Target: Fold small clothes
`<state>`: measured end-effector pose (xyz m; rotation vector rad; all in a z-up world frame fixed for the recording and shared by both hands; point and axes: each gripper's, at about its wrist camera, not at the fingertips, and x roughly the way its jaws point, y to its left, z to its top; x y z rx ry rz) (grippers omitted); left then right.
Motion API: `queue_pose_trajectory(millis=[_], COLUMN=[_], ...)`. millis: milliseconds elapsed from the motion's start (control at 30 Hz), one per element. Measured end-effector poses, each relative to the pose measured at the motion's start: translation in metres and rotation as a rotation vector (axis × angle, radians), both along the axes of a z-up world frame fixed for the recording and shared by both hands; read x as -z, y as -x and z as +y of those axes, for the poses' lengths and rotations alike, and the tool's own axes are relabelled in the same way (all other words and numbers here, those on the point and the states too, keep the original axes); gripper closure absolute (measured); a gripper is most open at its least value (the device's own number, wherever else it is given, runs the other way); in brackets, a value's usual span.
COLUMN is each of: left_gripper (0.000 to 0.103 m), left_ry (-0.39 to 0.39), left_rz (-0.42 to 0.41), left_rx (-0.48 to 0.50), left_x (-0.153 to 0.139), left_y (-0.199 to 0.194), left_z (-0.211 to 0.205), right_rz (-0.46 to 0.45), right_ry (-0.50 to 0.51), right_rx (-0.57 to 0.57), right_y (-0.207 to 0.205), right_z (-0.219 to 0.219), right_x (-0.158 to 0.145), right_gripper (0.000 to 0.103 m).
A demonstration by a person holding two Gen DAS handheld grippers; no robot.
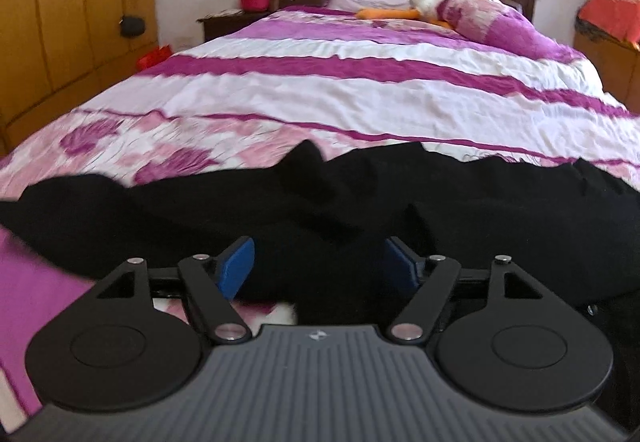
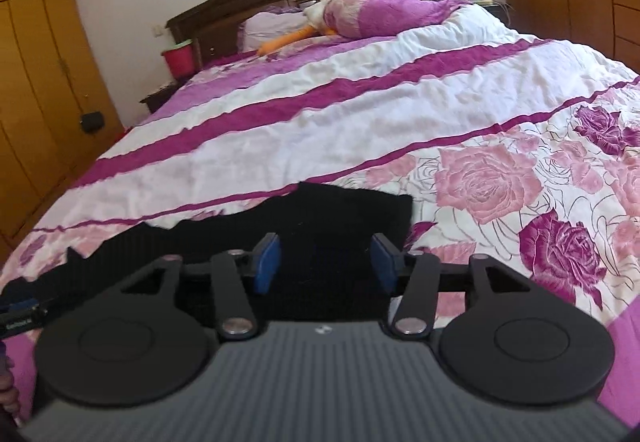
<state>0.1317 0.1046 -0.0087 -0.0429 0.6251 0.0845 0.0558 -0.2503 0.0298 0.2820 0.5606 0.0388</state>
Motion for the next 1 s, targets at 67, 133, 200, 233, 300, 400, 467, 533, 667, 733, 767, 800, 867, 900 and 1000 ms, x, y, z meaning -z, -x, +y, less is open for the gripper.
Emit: queue_pose_trajectory(millis=[67, 133, 200, 233, 300, 400, 467, 533, 667, 733, 767, 800, 867, 900, 1000], left_gripper=[0.024, 0.022, 0.022, 0.021, 0.021, 0.021, 0.020, 0.019, 0.019, 0.019, 0.019, 0.019, 0.019, 0.019, 0.019], left_ry=[0.013, 0.034, 0.056, 0.065, 0.087, 0.158, 0.230, 0.283, 0.334, 0.367, 0.384, 0.401, 0.430, 0.443, 0.489], left_rz=[0.002, -0.009, -0.015, -0.006, 0.012, 0.018, 0.014, 0.014, 0.004, -0.002, -0.004, -0.004, -0.015, -0.023, -0.033], left_rx=[-0.028, -0.045, -0.054, -0.067, -0.115, -0.192, -0.247, -0.291, -0.360, -0.398, -0.414, -0.431, -0.461, -0.475, -0.507], left_x=[-0.003, -0.005, -0.005, -0.004, -0.001, 0.003, 0.006, 0.008, 0.012, 0.014, 0.016, 0.017, 0.019, 0.020, 0.025], left_y=[0.010, 0.018, 0.026, 0.027, 0.029, 0.034, 0.037, 0.037, 0.038, 0.036, 0.035, 0.033, 0.029, 0.027, 0.018], left_z=[0.011, 0.022, 0.036, 0.042, 0.060, 0.086, 0.105, 0.119, 0.141, 0.152, 0.157, 0.163, 0.173, 0.178, 0.190], right_rz=[0.007, 0.021, 0.027, 0.045, 0.067, 0.099, 0.119, 0.140, 0.157, 0.172, 0.178, 0.193, 0.197, 0.202, 0.213], right_ry=[-0.006, -0.010, -0.012, -0.016, -0.026, -0.033, -0.015, 0.005, 0.026, 0.026, 0.022, 0.007, 0.001, -0.002, 0.006], right_rx=[-0.002, -0.008, -0.014, -0.027, -0.042, -0.075, -0.089, -0.087, -0.083, -0.075, -0.069, -0.058, -0.053, -0.044, -0.034], right_y=[0.008, 0.017, 0.021, 0.030, 0.036, 0.040, 0.038, 0.036, 0.033, 0.032, 0.031, 0.030, 0.030, 0.029, 0.029], right_z=[0.005, 0.011, 0.013, 0.020, 0.028, 0.043, 0.054, 0.064, 0.076, 0.082, 0.084, 0.087, 0.088, 0.090, 0.092], right_x=[-0.003, -0.005, -0.005, -0.004, -0.001, 0.006, 0.013, 0.020, 0.031, 0.038, 0.042, 0.048, 0.050, 0.053, 0.058], right_gripper=[0.050, 0.050, 0.050, 0.050, 0.050, 0.050, 0.050, 0.050, 0.050, 0.050, 0.050, 0.050, 0.050, 0.050, 0.050])
